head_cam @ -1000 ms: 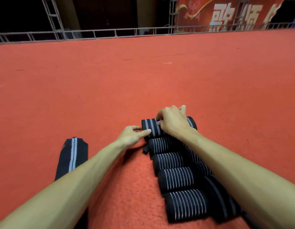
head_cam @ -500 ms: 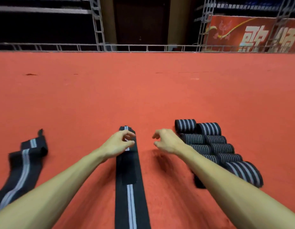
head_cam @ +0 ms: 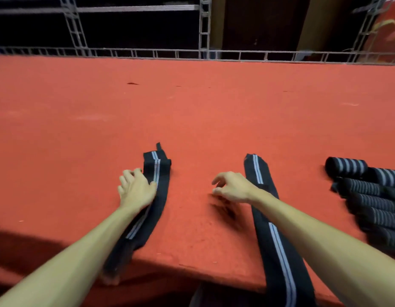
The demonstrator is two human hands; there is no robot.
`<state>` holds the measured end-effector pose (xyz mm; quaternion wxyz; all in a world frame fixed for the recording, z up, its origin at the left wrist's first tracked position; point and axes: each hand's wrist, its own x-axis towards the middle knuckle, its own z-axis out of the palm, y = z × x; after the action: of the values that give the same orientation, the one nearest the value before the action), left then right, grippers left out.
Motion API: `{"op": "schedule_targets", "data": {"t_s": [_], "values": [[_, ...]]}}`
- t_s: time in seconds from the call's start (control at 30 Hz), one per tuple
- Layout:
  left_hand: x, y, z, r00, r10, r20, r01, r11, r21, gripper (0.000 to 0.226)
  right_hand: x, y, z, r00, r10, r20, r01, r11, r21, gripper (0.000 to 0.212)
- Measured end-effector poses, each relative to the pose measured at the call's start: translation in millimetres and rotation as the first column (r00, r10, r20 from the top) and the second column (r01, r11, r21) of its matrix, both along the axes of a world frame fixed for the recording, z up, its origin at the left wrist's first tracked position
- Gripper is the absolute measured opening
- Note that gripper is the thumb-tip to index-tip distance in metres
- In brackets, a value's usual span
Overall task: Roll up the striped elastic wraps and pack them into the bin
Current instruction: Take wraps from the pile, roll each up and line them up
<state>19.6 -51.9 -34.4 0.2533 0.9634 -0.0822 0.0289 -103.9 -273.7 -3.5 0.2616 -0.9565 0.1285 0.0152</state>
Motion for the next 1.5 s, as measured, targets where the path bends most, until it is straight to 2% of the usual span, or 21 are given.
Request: {"op": "schedule_targets", "data": {"t_s": [0.1, 0.23, 0.33, 0.43, 0.63, 0.73, 0.83, 0.9, 0.97, 1.07, 1.13, 1.17, 1.27, 1.3, 1.37, 1.4, 1.43, 1.47, 1.5], "values": [[15.1, 17.8, -14.7, 0.983, -0.006, -0.182, 0.01, 1.0, 0.021, 0.047, 12.3, 13.7, -5.3, 1.0, 0.015, -0.012, -0.015, 1.0, 0.019, 0.031], [17.4, 16.4, -10.8, 0.956, -0.103, -0.274, 0.079, 0.992, -0.098, 0.029, 17.8, 22.2, -16.8, 0.999, 0.028, -0.033, -0.026, 0.998, 0.064, 0.029], [4.8, 2.9, -7.8, 0.906, -0.203, -0.372, 0.092, 0.951, -0.297, 0.021, 16.4, 22.9, -22.4, 0.999, -0.025, -0.021, 0.029, 0.976, 0.214, 0.02], [-17.0, -15.2, -6.6, 0.838, -0.303, -0.454, 0.028, 0.855, -0.517, 0.005, 14.0, 25.2, -21.7, 0.989, -0.149, 0.002, 0.134, 0.896, 0.424, 0.016], [-66.4, -49.3, 4.1, 0.745, -0.442, -0.499, 0.065, 0.793, -0.606, 0.021, -0.7, 15.6, -17.9, 0.931, -0.364, -0.013, 0.283, 0.701, 0.654, 0.031], [-82.1, -60.0, 11.7, 0.681, -0.532, -0.503, 0.061, 0.726, -0.685, 0.037, -8.7, -1.5, -21.1, 0.894, -0.439, 0.089, 0.319, 0.763, 0.563, 0.038], [-92.9, -69.7, 19.9, 0.706, -0.531, -0.468, 0.056, 0.701, -0.711, 0.033, -23.0, -17.4, -15.6, 0.886, -0.456, 0.09, 0.321, 0.741, 0.59, 0.041], [-99.9, -76.5, 24.3, 0.735, -0.52, -0.436, 0.033, 0.669, -0.743, 0.023, -37.4, -24.2, -10.9, 0.896, -0.443, 0.025, 0.316, 0.676, 0.665, 0.045], [-103.5, -84.8, 27.1, 0.752, -0.51, -0.417, -0.02, 0.616, -0.788, 0.018, -52.2, -28.2, -6.9, 0.907, -0.421, -0.034, 0.333, 0.663, 0.67, 0.043], [-107.1, -99.8, 32.6, 0.806, -0.446, -0.389, -0.117, 0.524, -0.844, 0.014, -71.3, -31.4, -6.3, 0.941, -0.316, -0.124, 0.324, 0.722, 0.611, 0.049], [-104.8, -109.4, 35.2, 0.846, -0.401, -0.352, -0.157, 0.444, -0.882, 0.02, -81.7, -29.7, -4.8, 0.965, -0.209, -0.16, 0.261, 0.682, 0.683, 0.05], [-103.4, -112.8, 36.3, 0.86, -0.385, -0.335, -0.152, 0.433, -0.889, 0.021, -85.7, -29.0, -4.2, 0.974, -0.169, -0.151, 0.226, 0.668, 0.709, 0.044], [-101.8, -113.5, 39.5, 0.849, -0.419, -0.321, -0.063, 0.524, -0.85, 0.017, -88.9, -30.8, -5.9, 0.987, -0.154, -0.054, 0.151, 0.743, 0.651, 0.021], [-99.5, -112.1, 38.6, 0.831, -0.449, -0.329, -0.022, 0.564, -0.826, 0.017, -89.2, -32.4, -6.0, 0.987, -0.158, -0.031, 0.139, 0.735, 0.664, 0.018], [-93.5, -108.5, 36.4, 0.818, -0.479, -0.318, 0.1, 0.663, -0.742, 0.018, -90.0, -34.5, -3.5, 0.99, -0.141, -0.029, 0.116, 0.655, 0.747, 0.012], [-89.1, -107.1, 35.5, 0.845, -0.462, -0.27, 0.191, 0.731, -0.655, 0.018, -91.5, -34.4, 0.3, 0.992, -0.12, -0.027, 0.096, 0.619, 0.779, 0.01], [-84.2, -105.7, 35.9, 0.884, -0.428, -0.186, 0.269, 0.793, -0.546, 0.018, -93.8, -34.2, 6.2, 0.995, -0.094, -0.018, 0.073, 0.626, 0.776, 0.009], [-81.2, -105.5, 39.2, 0.912, -0.4, -0.091, 0.313, 0.82, -0.479, 0.021, -95.7, -34.1, 12.6, 0.997, -0.072, -0.003, 0.049, 0.662, 0.748, 0.009], [-80.4, -105.4, 45.9, 0.914, -0.406, -0.012, 0.352, 0.807, -0.474, 0.025, -97.1, -34.3, 19.1, 0.999, -0.046, 0.021, 0.018, 0.71, 0.704, 0.011]]}}
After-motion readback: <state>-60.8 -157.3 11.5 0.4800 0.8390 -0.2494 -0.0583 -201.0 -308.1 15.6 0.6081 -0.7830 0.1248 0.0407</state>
